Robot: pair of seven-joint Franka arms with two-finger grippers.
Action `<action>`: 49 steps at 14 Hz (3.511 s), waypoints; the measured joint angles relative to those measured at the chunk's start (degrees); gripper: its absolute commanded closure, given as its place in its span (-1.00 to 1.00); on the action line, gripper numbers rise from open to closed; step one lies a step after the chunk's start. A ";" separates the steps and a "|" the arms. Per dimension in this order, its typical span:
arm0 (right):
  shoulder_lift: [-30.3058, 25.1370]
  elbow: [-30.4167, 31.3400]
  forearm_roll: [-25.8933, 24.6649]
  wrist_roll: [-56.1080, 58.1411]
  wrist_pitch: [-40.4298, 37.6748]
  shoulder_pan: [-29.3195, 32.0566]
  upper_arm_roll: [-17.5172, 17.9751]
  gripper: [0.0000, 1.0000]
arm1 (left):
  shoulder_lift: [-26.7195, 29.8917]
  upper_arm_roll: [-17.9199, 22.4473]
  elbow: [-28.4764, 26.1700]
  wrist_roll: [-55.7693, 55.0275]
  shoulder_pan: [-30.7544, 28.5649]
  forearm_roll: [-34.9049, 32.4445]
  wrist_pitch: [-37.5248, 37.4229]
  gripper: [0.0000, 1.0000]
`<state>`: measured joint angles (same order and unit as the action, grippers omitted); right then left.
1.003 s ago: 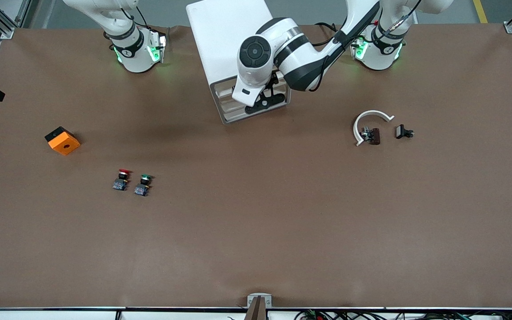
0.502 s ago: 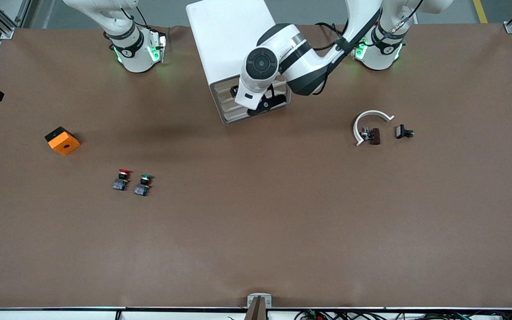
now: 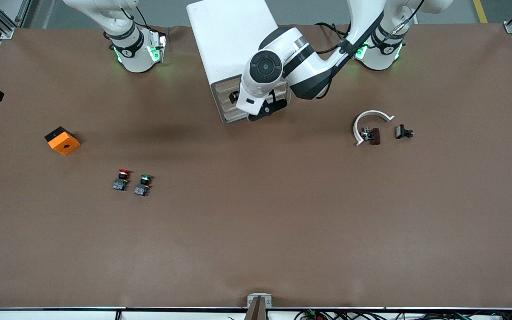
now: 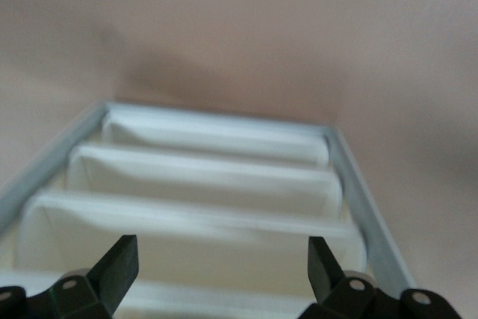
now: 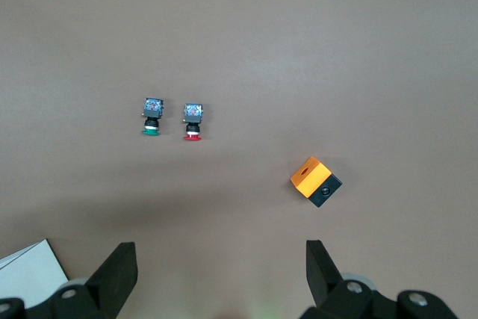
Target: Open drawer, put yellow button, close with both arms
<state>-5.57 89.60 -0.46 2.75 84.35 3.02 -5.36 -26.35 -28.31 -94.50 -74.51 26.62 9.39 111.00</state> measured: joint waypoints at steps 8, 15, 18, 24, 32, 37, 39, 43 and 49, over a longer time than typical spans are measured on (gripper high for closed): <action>-0.02 0.00 0.00 2.22 0.00 -0.10 0.22 -1.00 | 2.45 0.26 5.31 10.07 -9.89 -6.45 -10.48 -1.00; -0.03 0.09 0.00 3.67 -0.10 -0.04 -0.34 -1.00 | 10.54 0.68 5.63 27.37 -19.39 -6.75 -21.29 -1.00; -0.03 0.13 0.08 3.68 -0.24 -0.04 -0.35 -1.00 | 15.42 7.67 5.48 37.95 -18.77 -6.74 -25.28 -1.00; -0.14 0.14 0.48 3.67 -0.95 -0.05 -0.36 -1.00 | 26.50 23.76 0.35 60.81 -18.07 -6.74 -29.49 -1.00; -0.25 0.14 0.93 3.66 -1.30 -0.04 -0.40 -1.00 | 32.31 28.05 -3.06 70.49 -22.54 -6.75 -25.71 -1.00; -0.27 0.14 0.96 3.66 -1.44 -0.04 -0.40 -1.00 | 31.48 28.11 -3.88 71.21 -23.46 -6.85 -21.45 -1.00; -0.27 0.14 0.96 3.66 -1.44 -0.04 -0.40 -1.00 | 31.07 28.11 -3.88 71.21 -23.55 -7.63 -20.89 -1.00; -0.27 0.14 0.96 3.66 -1.44 -0.04 -0.40 -1.00 | 30.90 27.80 -3.84 71.21 -23.98 -7.94 -20.55 -1.00; -0.27 0.14 0.96 3.66 -1.43 -0.04 -0.40 -1.00 | 30.90 27.32 -3.71 71.18 -24.02 -7.95 -20.46 -1.00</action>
<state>-5.83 89.74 0.50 6.41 82.92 2.97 -5.76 4.55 -0.99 -98.21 -3.33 2.60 1.45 90.54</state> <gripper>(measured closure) 0.000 0.000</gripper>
